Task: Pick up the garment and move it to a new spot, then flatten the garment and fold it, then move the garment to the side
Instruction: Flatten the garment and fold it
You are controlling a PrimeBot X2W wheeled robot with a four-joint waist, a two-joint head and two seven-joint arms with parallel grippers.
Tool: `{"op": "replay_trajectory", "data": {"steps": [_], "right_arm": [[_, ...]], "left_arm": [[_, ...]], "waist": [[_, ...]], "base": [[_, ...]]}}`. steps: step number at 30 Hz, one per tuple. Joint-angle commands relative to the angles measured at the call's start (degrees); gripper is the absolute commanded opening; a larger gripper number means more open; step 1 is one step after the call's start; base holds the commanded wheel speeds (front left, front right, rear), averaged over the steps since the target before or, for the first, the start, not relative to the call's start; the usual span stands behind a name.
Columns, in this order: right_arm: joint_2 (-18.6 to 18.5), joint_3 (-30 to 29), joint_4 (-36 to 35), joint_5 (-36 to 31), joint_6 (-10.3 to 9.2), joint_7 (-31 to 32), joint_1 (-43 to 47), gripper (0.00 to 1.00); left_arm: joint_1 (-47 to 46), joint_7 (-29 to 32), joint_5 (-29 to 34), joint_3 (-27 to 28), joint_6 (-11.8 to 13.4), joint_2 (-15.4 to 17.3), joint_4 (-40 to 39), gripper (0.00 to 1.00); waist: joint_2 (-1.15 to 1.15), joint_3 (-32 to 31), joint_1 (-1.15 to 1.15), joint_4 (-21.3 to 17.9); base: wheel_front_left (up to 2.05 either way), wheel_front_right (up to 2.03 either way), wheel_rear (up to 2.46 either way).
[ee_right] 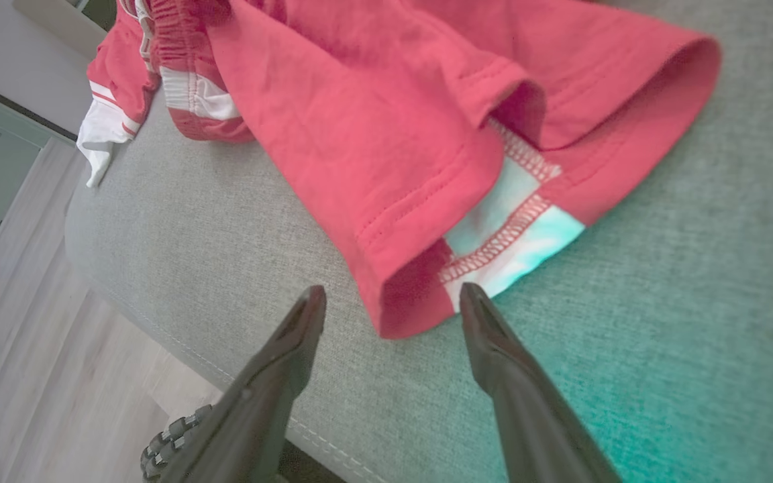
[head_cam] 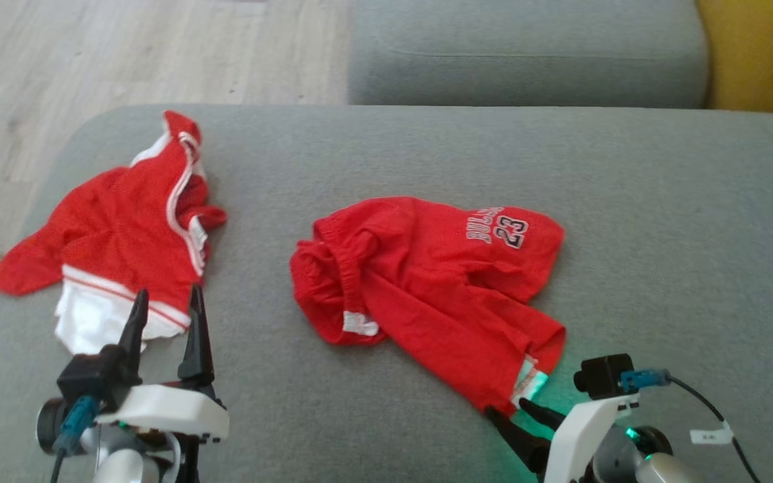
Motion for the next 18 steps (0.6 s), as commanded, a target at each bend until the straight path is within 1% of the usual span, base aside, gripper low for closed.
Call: {"op": "replay_trajectory", "data": {"steps": [1, 5, 6, 7, 8, 13, 16, 18], "right_arm": [[0.1, 0.3, -1.1, 1.0, 0.44, -0.2, -2.4, 1.00], [0.6, 0.8, -0.4, 2.3, 0.44, -1.4, -2.8, 1.00], [0.6, 1.1, -0.3, 2.5, 0.44, -1.7, -2.9, 0.95], [0.5, 1.3, -0.2, 2.8, 0.44, -2.1, -3.0, 0.61], [0.3, 1.5, -0.2, 2.8, 0.44, -2.6, -3.2, 0.00], [-0.8, 1.7, -2.0, 3.5, 0.44, -6.6, -4.4, 0.00], [-0.8, 0.8, -6.0, 8.8, 0.44, -8.3, -4.8, 0.00], [-2.0, -0.1, -9.3, 13.1, 0.44, -8.4, -5.8, 0.00]], "left_arm": [[-1.3, -0.7, 0.7, 1.9, -0.2, 0.1, -1.5, 1.00], [-1.5, -0.7, 0.9, 1.9, -0.6, -0.1, -1.1, 1.00], [-1.5, -0.7, 0.9, 1.9, -0.6, -0.2, -1.0, 1.00], [-1.6, -0.7, 1.0, 1.9, -0.6, -0.2, -1.0, 1.00], [-1.6, -0.7, 1.0, 1.9, -0.7, -0.3, -0.9, 1.00], [-1.4, -0.7, 1.1, 2.2, -0.8, -0.4, -0.7, 1.00], [-1.3, -0.7, 1.2, 2.3, -0.8, -0.5, -0.8, 1.00], [-1.5, -0.7, 1.2, 2.3, -0.9, -0.6, -0.9, 1.00]], "waist": [[0.00, 0.3, 0.00, 1.3], [0.00, 0.7, 0.00, 2.9], [0.00, 0.7, 0.00, 3.2], [0.00, 0.7, 0.00, 3.4], [0.00, 0.8, 0.00, 3.6], [0.00, 0.7, 0.00, 3.9], [0.00, 0.9, 0.00, 3.6], [0.00, 1.5, 0.00, 3.1]], "base": [[0.00, 0.00, 0.00], [0.00, 0.00, 0.00], [0.00, 0.00, 0.00], [0.00, 0.00, 0.00], [0.00, 0.00, 0.00], [0.00, 0.00, 0.00], [0.00, 0.00, 0.00], [0.00, 0.00, 0.00]]}}
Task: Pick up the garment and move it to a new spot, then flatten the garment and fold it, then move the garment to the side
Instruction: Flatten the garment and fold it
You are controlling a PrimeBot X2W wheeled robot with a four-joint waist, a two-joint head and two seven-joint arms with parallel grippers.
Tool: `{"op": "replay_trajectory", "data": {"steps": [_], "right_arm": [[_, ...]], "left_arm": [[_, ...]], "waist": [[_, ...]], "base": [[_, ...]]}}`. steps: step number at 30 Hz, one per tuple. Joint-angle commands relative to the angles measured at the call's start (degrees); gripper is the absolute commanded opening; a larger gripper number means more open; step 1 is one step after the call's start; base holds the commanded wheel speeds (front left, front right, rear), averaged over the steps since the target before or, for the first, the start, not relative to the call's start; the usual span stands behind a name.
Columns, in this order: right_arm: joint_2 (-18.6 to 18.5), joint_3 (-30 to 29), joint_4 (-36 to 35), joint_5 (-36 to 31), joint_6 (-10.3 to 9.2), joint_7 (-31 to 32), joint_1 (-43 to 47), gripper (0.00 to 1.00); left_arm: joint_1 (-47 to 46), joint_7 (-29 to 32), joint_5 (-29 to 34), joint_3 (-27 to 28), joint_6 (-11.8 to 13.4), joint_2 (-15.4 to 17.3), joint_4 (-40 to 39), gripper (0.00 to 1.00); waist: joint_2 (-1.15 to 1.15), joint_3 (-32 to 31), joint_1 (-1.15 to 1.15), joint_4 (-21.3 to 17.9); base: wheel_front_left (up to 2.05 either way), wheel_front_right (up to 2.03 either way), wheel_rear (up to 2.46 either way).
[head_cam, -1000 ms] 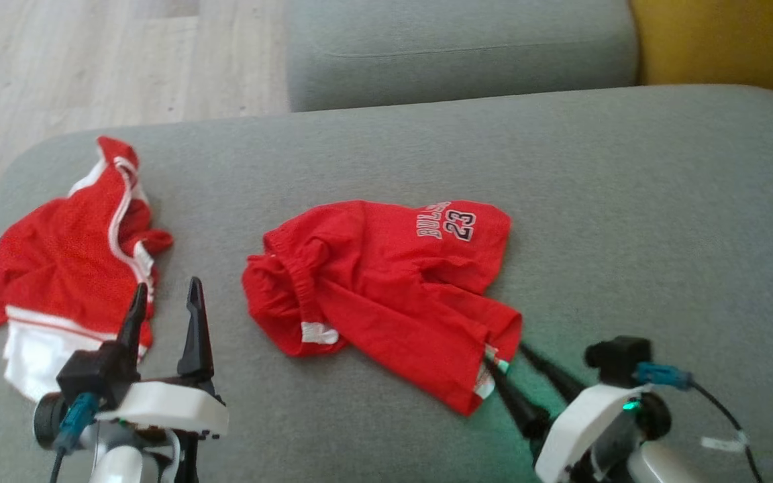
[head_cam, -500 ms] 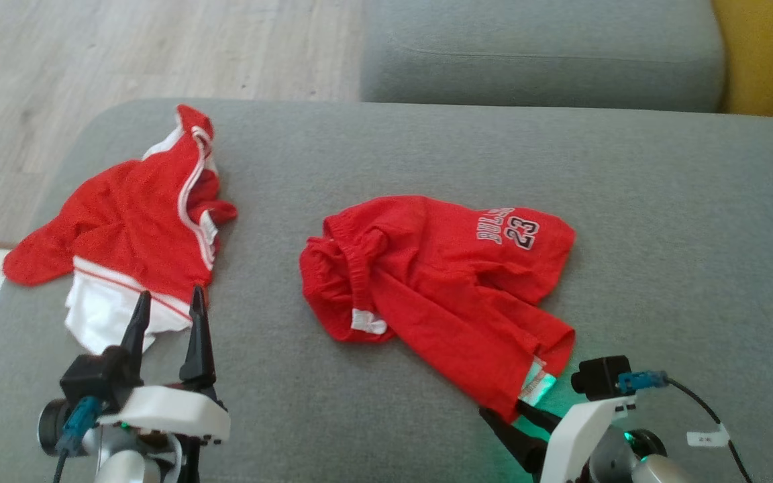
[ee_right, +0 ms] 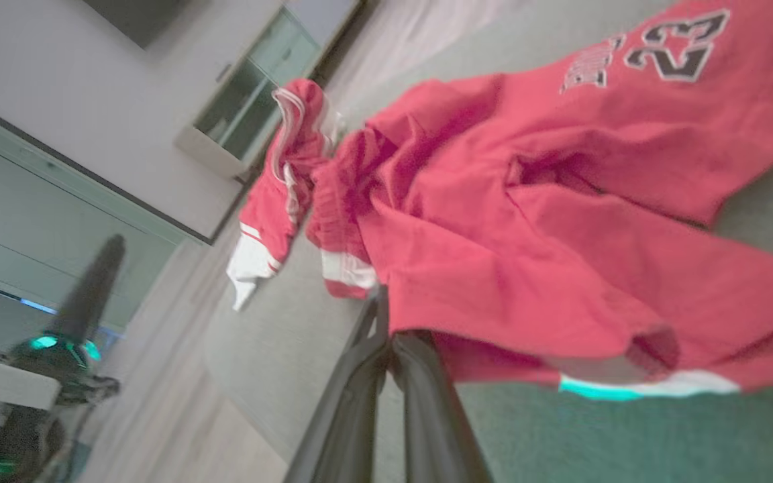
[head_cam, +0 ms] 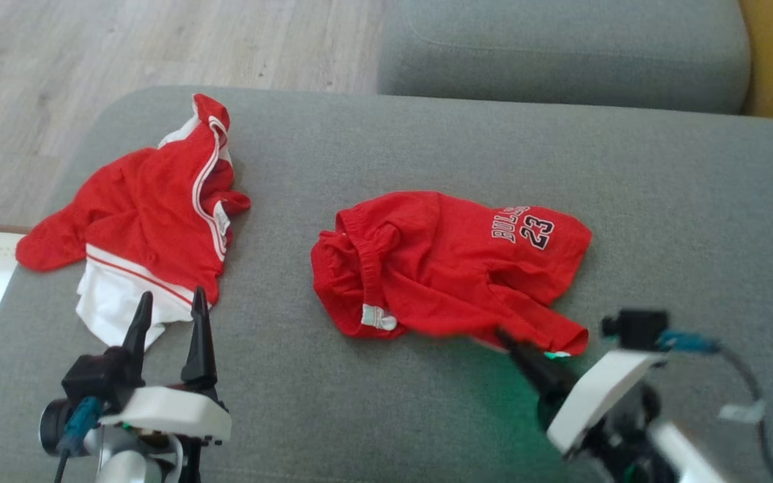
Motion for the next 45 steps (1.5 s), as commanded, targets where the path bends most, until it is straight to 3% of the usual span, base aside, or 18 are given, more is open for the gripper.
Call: {"op": "replay_trajectory", "data": {"steps": [1, 7, 14, 21, 23, 24, 29, 37, 41, 45], "right_arm": [[-2.5, -0.6, -3.4, 2.3, 0.44, -0.3, -4.2, 0.00], [-9.4, -4.0, -4.4, 9.7, 0.44, 3.1, -11.0, 0.00], [-15.7, -5.3, 4.6, 14.4, 0.44, 7.6, -21.6, 0.00], [-17.1, -3.6, 15.5, 14.5, 0.44, 6.7, -27.8, 0.00], [-16.5, -2.1, 18.6, 14.6, 0.44, 6.7, -28.8, 0.91], [-16.2, -1.4, 19.6, 14.7, 0.44, 6.6, -29.0, 1.00], [-16.1, 1.9, 21.3, 13.6, 0.44, 2.7, -29.2, 1.00], [-14.8, 3.0, 17.2, 10.9, 0.44, -11.5, -25.9, 1.00], [-13.9, 0.9, 16.6, 5.6, 0.44, -22.5, -22.8, 1.00], [-9.2, -4.3, 15.8, -3.6, 0.44, -26.9, -16.3, 1.00]], "left_arm": [[-1.7, -0.7, 0.3, 2.0, -0.2, 0.0, -1.8, 1.00], [-3.5, -0.7, 0.3, 0.6, -0.1, -0.2, -2.0, 1.00], [-7.1, -0.7, 0.0, -1.5, 0.1, -0.4, -1.6, 1.00], [-9.2, -0.7, -1.4, -3.3, 0.9, -0.4, -1.1, 1.00], [-9.5, -0.7, -1.7, -3.7, 1.3, -0.4, -1.1, 1.00], [-9.6, -0.7, -1.8, -3.9, 1.4, -0.4, -1.0, 1.00], [-9.4, -0.7, -1.7, -3.2, 1.5, -0.4, -0.7, 1.00], [-7.0, -0.7, -1.1, -0.5, 0.6, -0.4, -0.5, 1.00], [-5.7, -0.7, -0.6, 0.8, 0.4, -0.2, -1.0, 1.00], [-4.5, -0.7, -1.2, 1.8, 0.1, -0.2, -1.3, 1.00]], "waist": [[0.00, 0.8, 0.00, -0.6], [0.00, 5.1, 0.00, -1.1], [0.00, 10.3, 0.00, 0.8], [0.00, 11.6, 0.00, 2.7], [0.00, 11.3, 0.00, 2.8], [0.00, 11.0, 0.00, 2.7], [0.00, 8.8, 0.00, 1.3], [0.00, 4.1, 0.00, -3.8], [0.00, 2.3, 0.00, -6.1], [0.00, 1.4, 0.00, -7.8]], "base": [[0.00, 0.00, 0.00], [0.00, 0.00, 0.00], [0.00, 0.00, 0.00], [0.00, 0.00, 0.00], [0.00, 0.00, 0.00], [0.00, 0.00, 0.00], [0.00, 0.00, 0.00], [0.00, 0.00, 0.00], [0.00, 0.00, 0.00], [0.00, 0.00, 0.00]]}}
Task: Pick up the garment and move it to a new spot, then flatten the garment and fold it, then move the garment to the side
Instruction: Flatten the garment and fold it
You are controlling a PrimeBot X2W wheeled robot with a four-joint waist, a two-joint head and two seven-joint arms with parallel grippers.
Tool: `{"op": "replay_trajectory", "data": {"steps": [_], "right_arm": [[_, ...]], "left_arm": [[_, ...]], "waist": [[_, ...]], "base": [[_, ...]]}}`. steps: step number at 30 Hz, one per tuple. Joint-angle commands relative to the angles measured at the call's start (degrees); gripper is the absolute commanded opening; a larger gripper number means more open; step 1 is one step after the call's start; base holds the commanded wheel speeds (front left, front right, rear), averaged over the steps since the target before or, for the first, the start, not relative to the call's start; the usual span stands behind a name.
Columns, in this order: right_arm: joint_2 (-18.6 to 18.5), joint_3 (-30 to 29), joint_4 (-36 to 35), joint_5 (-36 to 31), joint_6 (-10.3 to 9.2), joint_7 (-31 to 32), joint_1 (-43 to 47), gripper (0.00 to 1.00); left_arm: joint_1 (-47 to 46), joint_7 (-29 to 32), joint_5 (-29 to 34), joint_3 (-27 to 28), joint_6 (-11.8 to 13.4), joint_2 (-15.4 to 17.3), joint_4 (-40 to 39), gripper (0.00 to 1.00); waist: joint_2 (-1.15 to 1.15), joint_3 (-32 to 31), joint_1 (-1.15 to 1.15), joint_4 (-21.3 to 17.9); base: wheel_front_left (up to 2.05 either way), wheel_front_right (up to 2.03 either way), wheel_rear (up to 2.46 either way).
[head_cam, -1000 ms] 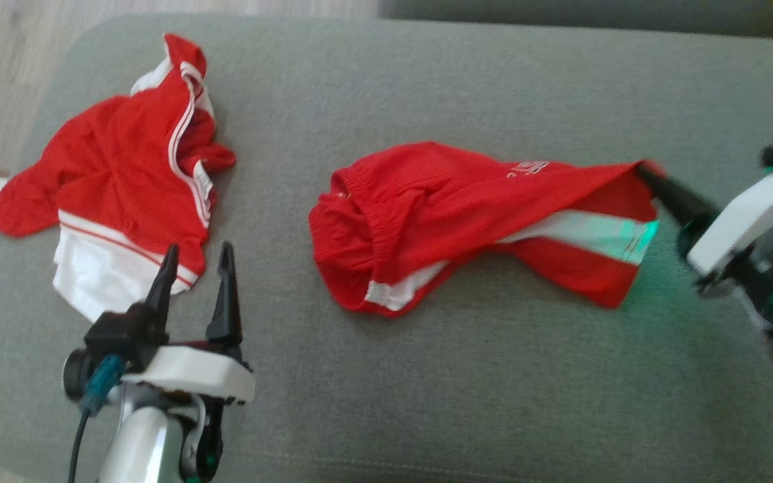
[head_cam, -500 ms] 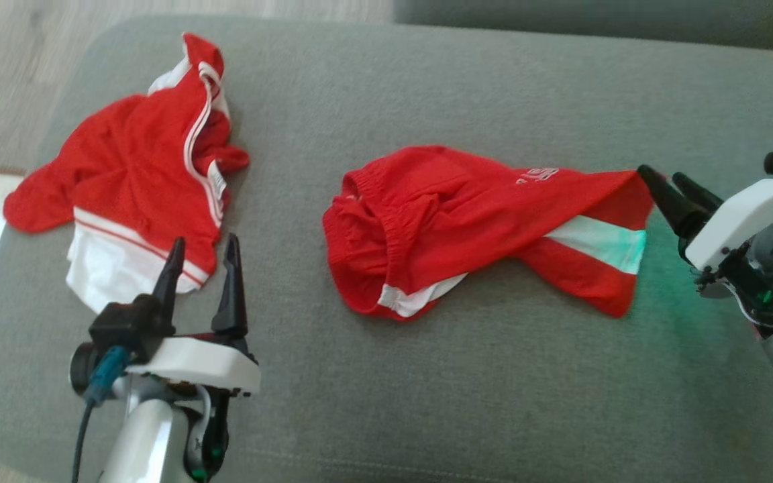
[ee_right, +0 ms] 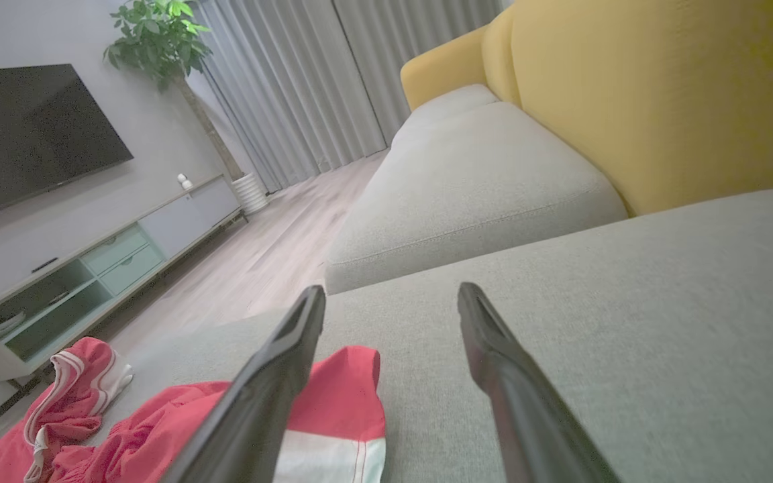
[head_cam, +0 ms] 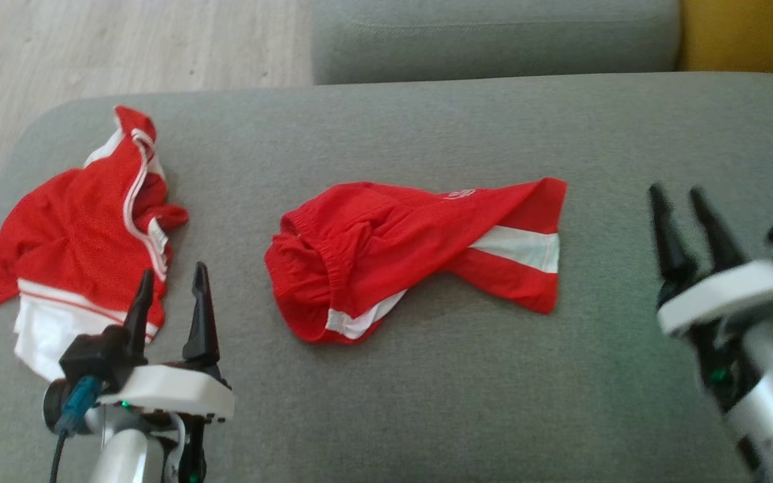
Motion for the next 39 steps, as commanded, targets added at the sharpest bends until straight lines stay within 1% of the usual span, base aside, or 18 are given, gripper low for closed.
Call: {"op": "replay_trajectory", "data": {"steps": [1, 3, 5, 7, 10, 14, 19, 20, 22, 24, 25, 27, 29, 32, 34, 36, 39], "right_arm": [[1.6, -2.8, -3.4, -3.5, 0.44, -0.7, 1.8, 1.00], [4.0, -8.4, -6.8, -9.6, 0.44, -0.7, 4.6, 1.00], [7.2, -12.8, -10.5, -15.7, 0.44, -0.8, 8.6, 1.00], [10.2, -15.5, -13.0, -21.3, 0.44, -0.8, 12.5, 1.00], [13.7, -17.7, -14.3, -26.7, 0.44, -0.8, 16.0, 1.00], [15.9, -18.6, -14.6, -29.4, 0.44, -0.8, 17.5, 1.00], [16.3, -19.2, -14.9, -30.1, 0.44, -0.2, 17.4, 1.00], [16.3, -19.3, -14.9, -30.2, 0.44, 0.0, 17.3, 1.00], [16.4, -19.4, -14.9, -30.3, 0.44, 0.4, 17.0, 1.00], [16.5, -19.8, -14.9, -30.3, 0.44, 0.8, 16.9, 1.00], [16.5, -19.9, -14.9, -30.4, 0.44, 1.0, 16.8, 1.00], [16.4, -19.9, -15.1, -30.4, 0.44, 1.5, 16.6, 1.00], [16.4, -20.0, -15.3, -30.7, 0.44, 1.7, 16.3, 1.00], [16.8, -19.7, -15.7, -30.7, 0.44, 1.8, 15.9, 1.00], [17.1, -19.5, -15.6, -30.6, 0.44, 1.7, 15.7, 1.00], [17.4, -19.1, -15.4, -30.4, 0.44, 1.6, 15.4, 1.00], [17.5, -18.7, -15.0, -30.0, 0.44, 1.4, 14.9, 1.00]], "left_arm": [[-1.2, -0.7, -0.2, 2.2, 0.2, 0.5, -1.9, 1.00], [-1.0, -0.7, -0.3, 2.3, 0.3, 0.4, -1.8, 1.00], [-1.0, -0.7, -0.3, 2.2, 0.3, 0.4, -1.7, 1.00], [-0.9, -0.7, -0.3, 2.3, 0.3, 0.4, -1.8, 1.00], [-0.6, -0.7, -0.2, 2.2, 0.2, 0.4, -1.8, 1.00], [-0.2, -0.7, -0.2, 1.9, -0.1, 0.4, -1.5, 1.00], [-0.3, -0.7, -0.2, 1.8, -0.1, 0.3, -1.4, 1.00], [-0.4, -0.7, -0.2, 1.7, -0.3, 0.4, -1.3, 1.00], [-0.9, 0.9, -3.0, 1.3, -2.2, 0.3, -0.4, 1.00], [-2.7, 5.7, -3.8, -0.3, -4.0, 1.1, 0.3, 1.00], [-3.8, 9.3, -4.9, -0.8, -4.8, 1.5, 0.6, 1.00], [-6.5, 17.8, -6.7, -2.4, -6.1, 3.1, 0.6, 1.00], [-9.1, 27.0, -10.6, -3.7, -7.2, 4.4, 0.4, 1.00], [-13.0, 39.3, -15.4, -5.8, -7.8, 7.6, -0.2, 1.00], [-14.9, 46.0, -18.9, -7.3, -7.9, 9.5, 0.0, 1.00], [-16.2, 51.4, -21.1, -9.4, -8.0, 11.9, 0.8, 1.00], [-17.2, 57.2, -25.8, -12.9, -8.0, 14.1, 2.3, 1.00]], "waist": [[0.00, -0.7, 0.00, -1.2], [0.00, -0.8, 0.00, -1.7], [0.00, -0.9, 0.00, -1.8], [0.00, -1.0, 0.00, -2.0], [0.00, -1.1, 0.00, -2.2], [0.00, -1.3, 0.00, -2.6], [0.00, -1.4, 0.00, -3.0], [0.00, -1.4, 0.00, -3.1], [0.00, -1.3, 0.00, -3.3], [0.00, -1.2, 0.00, -3.3], [0.00, -1.1, 0.00, -3.4], [0.00, -1.0, 0.00, -3.6], [0.00, -1.0, 0.00, -4.0], [0.00, -0.7, 0.00, -5.0], [0.00, -0.5, 0.00, -6.0], [0.00, -0.2, 0.00, -7.2], [0.00, 0.3, 0.00, -8.9]], "base": [[0.00, 0.00, 0.00], [0.00, 0.00, 0.00], [0.00, 0.00, 0.00], [0.00, 0.00, 0.00], [0.00, 0.00, 0.00], [0.00, 0.00, 0.00], [0.00, 0.00, 0.00], [0.00, 0.00, 0.00], [0.00, 0.00, 0.00], [0.00, 0.00, 0.00], [0.00, 0.00, 0.00], [0.00, 0.00, 0.00], [0.00, 0.00, 0.00], [0.00, 0.00, 0.00], [0.00, 0.00, 0.00], [0.00, 0.00, 0.00], [0.00, 0.00, 0.00]]}}
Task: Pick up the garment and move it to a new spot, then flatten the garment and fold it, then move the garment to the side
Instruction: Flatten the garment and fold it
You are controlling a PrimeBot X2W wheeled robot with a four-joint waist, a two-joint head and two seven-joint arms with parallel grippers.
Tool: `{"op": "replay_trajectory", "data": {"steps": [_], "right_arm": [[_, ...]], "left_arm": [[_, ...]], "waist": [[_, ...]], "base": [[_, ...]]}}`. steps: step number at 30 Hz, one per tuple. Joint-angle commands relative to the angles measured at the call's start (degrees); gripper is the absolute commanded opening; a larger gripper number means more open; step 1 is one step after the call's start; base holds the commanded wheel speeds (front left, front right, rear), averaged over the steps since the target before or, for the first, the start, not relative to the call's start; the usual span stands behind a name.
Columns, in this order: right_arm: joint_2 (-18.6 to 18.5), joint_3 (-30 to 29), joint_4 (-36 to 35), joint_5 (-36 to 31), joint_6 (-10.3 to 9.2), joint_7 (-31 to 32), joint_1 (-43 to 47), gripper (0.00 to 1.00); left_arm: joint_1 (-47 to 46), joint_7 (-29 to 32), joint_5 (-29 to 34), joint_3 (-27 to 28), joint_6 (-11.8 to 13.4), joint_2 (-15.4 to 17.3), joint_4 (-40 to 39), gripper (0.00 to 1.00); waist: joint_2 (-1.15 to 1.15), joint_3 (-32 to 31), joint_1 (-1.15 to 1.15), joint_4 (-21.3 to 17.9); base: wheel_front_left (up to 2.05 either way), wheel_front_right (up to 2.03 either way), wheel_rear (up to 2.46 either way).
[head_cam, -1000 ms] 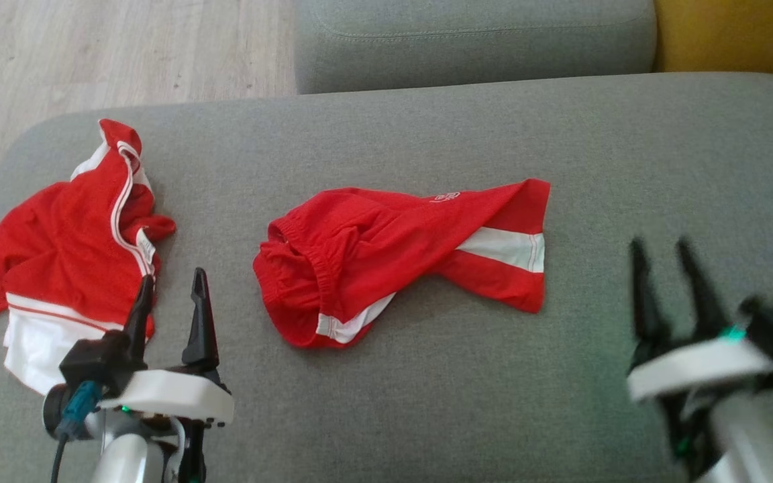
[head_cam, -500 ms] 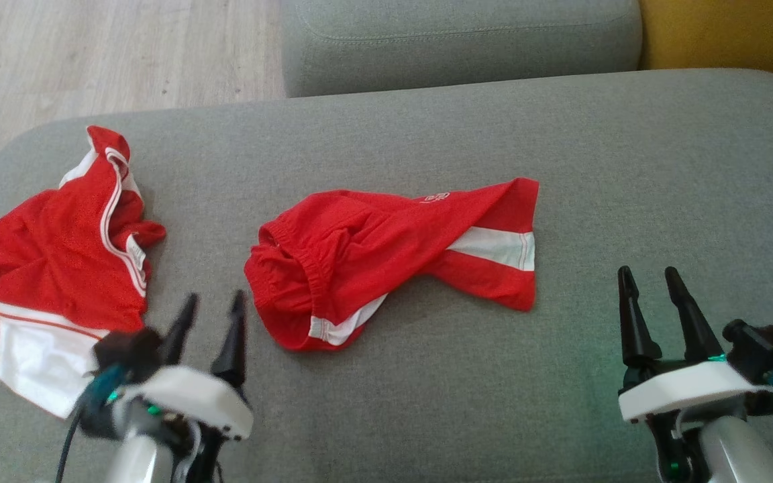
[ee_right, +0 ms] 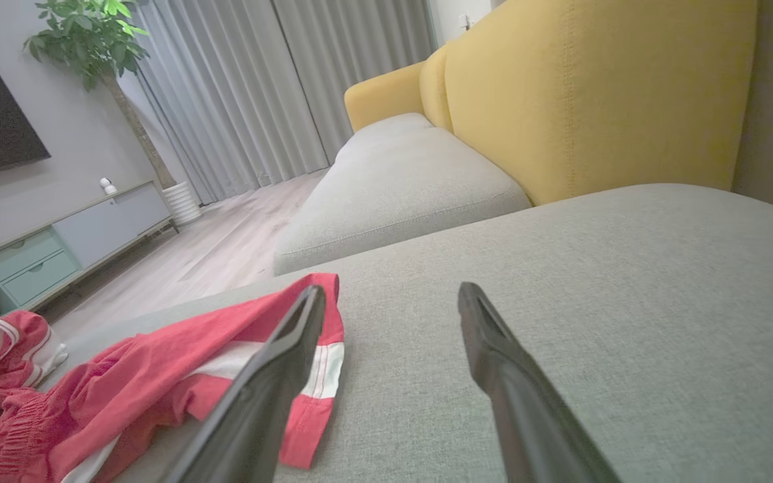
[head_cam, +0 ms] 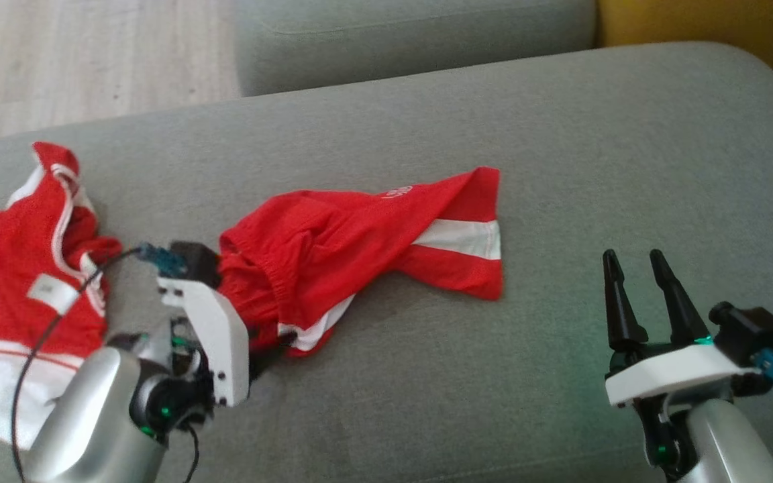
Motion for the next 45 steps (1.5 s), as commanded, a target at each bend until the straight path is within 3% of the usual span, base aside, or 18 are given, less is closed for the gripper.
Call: {"op": "replay_trajectory", "data": {"steps": [1, 10, 11, 12, 18, 24, 30, 38, 39, 40, 41, 45], "right_arm": [[-0.3, 1.2, -1.6, 0.3, 0.44, -0.5, -2.5, 1.00], [-0.8, 1.9, -0.7, 0.9, 0.44, -1.1, -3.7, 1.00], [-0.8, 1.9, -0.6, 0.9, 0.44, -1.2, -3.7, 1.00], [-0.9, 1.9, -0.4, 1.0, 0.44, -1.3, -3.7, 1.00], [-1.1, 1.8, 0.0, 0.8, 0.44, -1.4, -3.4, 1.00], [-1.4, 1.6, 0.0, 0.7, 0.44, -1.1, -2.8, 1.00], [-1.8, 0.8, -0.3, 0.6, 0.44, 0.0, -1.8, 1.00], [-3.3, 1.1, -1.0, 0.9, 0.44, 2.5, -1.8, 1.00], [-3.4, 1.1, -1.2, 1.0, 0.44, 2.6, -1.8, 1.00], [-3.5, 1.1, -1.3, 1.1, 0.44, 2.7, -1.9, 1.00], [-3.6, 1.1, -1.3, 1.1, 0.44, 2.8, -1.9, 1.00], [-3.7, 1.2, -1.6, 1.2, 0.44, 2.9, -2.0, 1.00]], "left_arm": [[-3.6, 0.7, -1.2, 1.6, -0.3, 2.2, -1.6, 1.00], [-6.8, -0.8, -4.7, -2.3, -0.4, 4.7, 5.2, 1.00], [-7.0, -0.9, -5.7, -2.8, -0.4, 4.4, 5.6, 0.67], [-7.3, -1.2, -6.7, -3.2, -0.4, 4.2, 5.7, 0.00], [-9.1, -3.0, -9.5, -5.6, -0.4, 6.4, 5.6, 0.00], [-8.9, -5.4, -16.9, -0.6, -0.4, 7.9, 2.1, 0.00], [-4.7, -7.4, -20.1, 5.0, 0.9, 12.2, -1.7, 0.00], [-1.9, -11.1, -20.4, 6.6, 1.0, 12.1, 4.4, 0.00], [-1.9, -11.6, -20.5, 6.3, 0.9, 11.7, 5.6, 0.26], [-1.9, -11.8, -20.5, 5.9, 0.7, 11.3, 6.7, 0.46], [-2.0, -12.1, -20.4, 5.4, 0.5, 11.0, 7.7, 1.00], [-3.2, -14.6, -18.1, 3.3, 0.0, 11.2, 9.5, 1.00]], "waist": [[0.00, 0.5, 0.00, -1.3], [0.00, 1.5, 0.00, -3.9], [0.00, 1.5, 0.00, -3.9], [0.00, 1.5, 0.00, -3.9], [0.00, 0.8, 0.00, -2.5], [0.00, 0.2, 0.00, -1.4], [0.00, 0.1, 0.00, -0.2], [0.00, 1.2, 0.00, 0.3], [0.00, 1.4, 0.00, 0.3], [0.00, 1.5, 0.00, 0.2], [0.00, 1.6, 0.00, 0.2], [0.00, 1.8, 0.00, 0.4]], "base": [[0.00, 0.00, 0.00], [0.00, 0.00, 0.00], [0.00, 0.00, 0.00], [0.00, 0.00, 0.00], [0.00, 0.00, 0.00], [0.00, 0.00, 0.00], [0.00, 0.00, 0.00], [0.00, 0.00, 0.00], [0.00, 0.00, 0.00], [0.00, 0.00, 0.00], [0.00, 0.00, 0.00], [0.00, 0.00, 0.00]]}}
